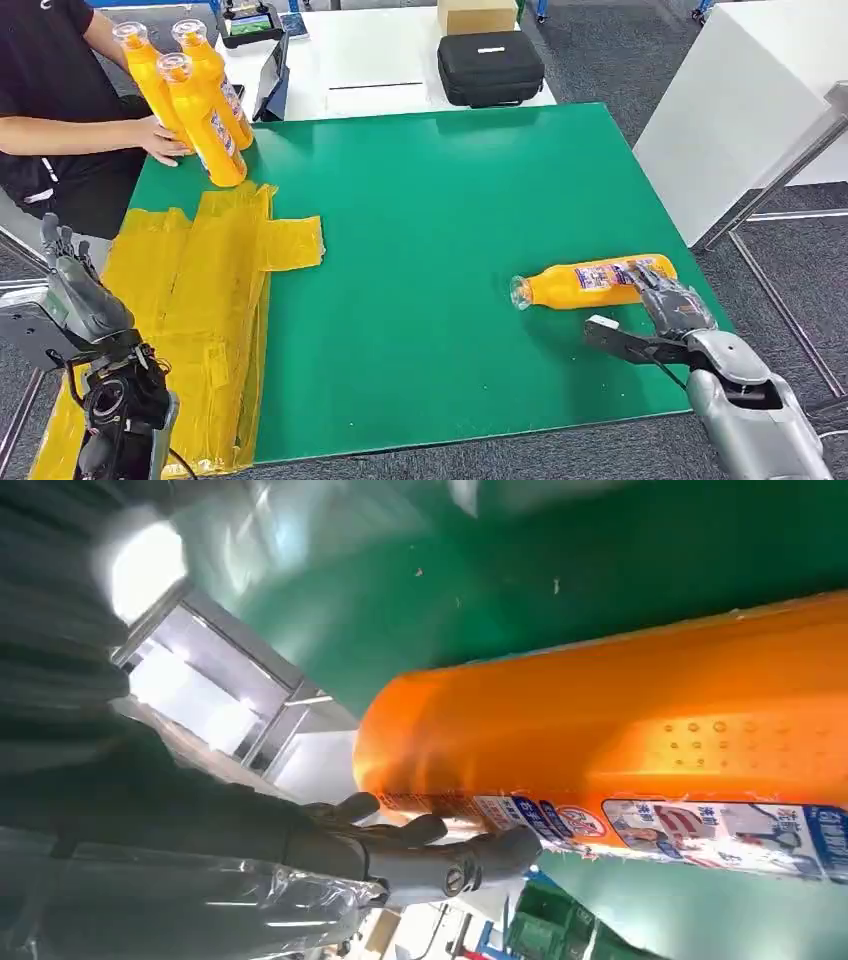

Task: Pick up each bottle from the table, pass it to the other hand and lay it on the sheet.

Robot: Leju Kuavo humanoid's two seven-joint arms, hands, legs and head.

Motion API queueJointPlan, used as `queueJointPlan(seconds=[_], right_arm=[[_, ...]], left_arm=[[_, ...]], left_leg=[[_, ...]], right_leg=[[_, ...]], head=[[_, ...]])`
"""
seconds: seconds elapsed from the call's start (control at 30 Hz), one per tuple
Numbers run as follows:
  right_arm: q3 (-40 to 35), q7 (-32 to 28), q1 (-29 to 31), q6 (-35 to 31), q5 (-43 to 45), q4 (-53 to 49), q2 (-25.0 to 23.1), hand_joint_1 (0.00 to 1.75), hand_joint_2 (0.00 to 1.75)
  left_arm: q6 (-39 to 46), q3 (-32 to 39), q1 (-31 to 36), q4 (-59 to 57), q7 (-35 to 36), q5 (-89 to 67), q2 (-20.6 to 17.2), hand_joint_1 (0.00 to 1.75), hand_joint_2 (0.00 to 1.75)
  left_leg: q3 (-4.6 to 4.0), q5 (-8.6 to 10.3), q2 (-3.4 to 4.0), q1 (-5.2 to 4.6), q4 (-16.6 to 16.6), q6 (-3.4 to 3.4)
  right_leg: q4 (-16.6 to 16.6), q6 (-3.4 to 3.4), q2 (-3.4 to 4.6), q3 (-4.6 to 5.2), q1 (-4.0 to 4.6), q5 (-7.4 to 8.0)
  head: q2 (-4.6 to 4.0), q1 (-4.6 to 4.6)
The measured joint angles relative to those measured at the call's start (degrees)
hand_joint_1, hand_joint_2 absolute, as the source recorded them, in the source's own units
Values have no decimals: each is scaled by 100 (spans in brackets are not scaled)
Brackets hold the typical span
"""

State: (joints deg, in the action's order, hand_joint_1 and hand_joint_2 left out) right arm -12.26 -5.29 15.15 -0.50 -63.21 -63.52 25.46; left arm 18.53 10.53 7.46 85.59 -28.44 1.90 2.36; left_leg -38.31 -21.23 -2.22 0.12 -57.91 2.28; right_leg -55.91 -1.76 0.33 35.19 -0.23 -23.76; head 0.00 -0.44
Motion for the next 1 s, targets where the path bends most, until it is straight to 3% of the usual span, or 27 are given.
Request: queueJointPlan(seconds=[0.33,0.43,0.53,0.7,0.9,1.0], right_arm=[[-102,0,291,-59,-109,252,-4,0,175],[-254,-77,781,-328,-162,748,-70,0,175],[-205,-144,647,-509,331,121,92,0,175],[264,-212,386,24,538,-1118,516,0,175],[378,-317,551,148,301,-1042,605,0,175],[378,-317,306,-18,280,-994,599,0,175]], left_arm=[[-39,-50,38,-53,0,66,0,0,0],[-66,-155,135,-157,0,120,0,0,0],[-15,-214,113,-184,-4,190,0,0,0],[0,-208,92,-179,-7,225,-2,0,0],[-57,-236,204,-184,0,232,9,0,0],[-59,-243,184,-184,0,232,22,0,0]], left_leg=[[0,1,2,0,0,1],[0,9,1,-2,0,4],[-6,13,-12,-3,-2,9],[-12,7,-11,-5,-1,6],[-3,14,-3,-5,-1,13],[-5,17,-15,-4,-1,16]], right_leg=[[0,-1,0,0,-1,2],[0,-7,0,0,-1,8],[-2,-12,-12,0,-3,10],[0,-13,-12,4,-4,7],[3,-10,-8,5,-4,12],[2,-11,-13,-1,-2,12]], head=[[0,0],[0,-2],[0,0],[0,0],[0,0],[0,2]])
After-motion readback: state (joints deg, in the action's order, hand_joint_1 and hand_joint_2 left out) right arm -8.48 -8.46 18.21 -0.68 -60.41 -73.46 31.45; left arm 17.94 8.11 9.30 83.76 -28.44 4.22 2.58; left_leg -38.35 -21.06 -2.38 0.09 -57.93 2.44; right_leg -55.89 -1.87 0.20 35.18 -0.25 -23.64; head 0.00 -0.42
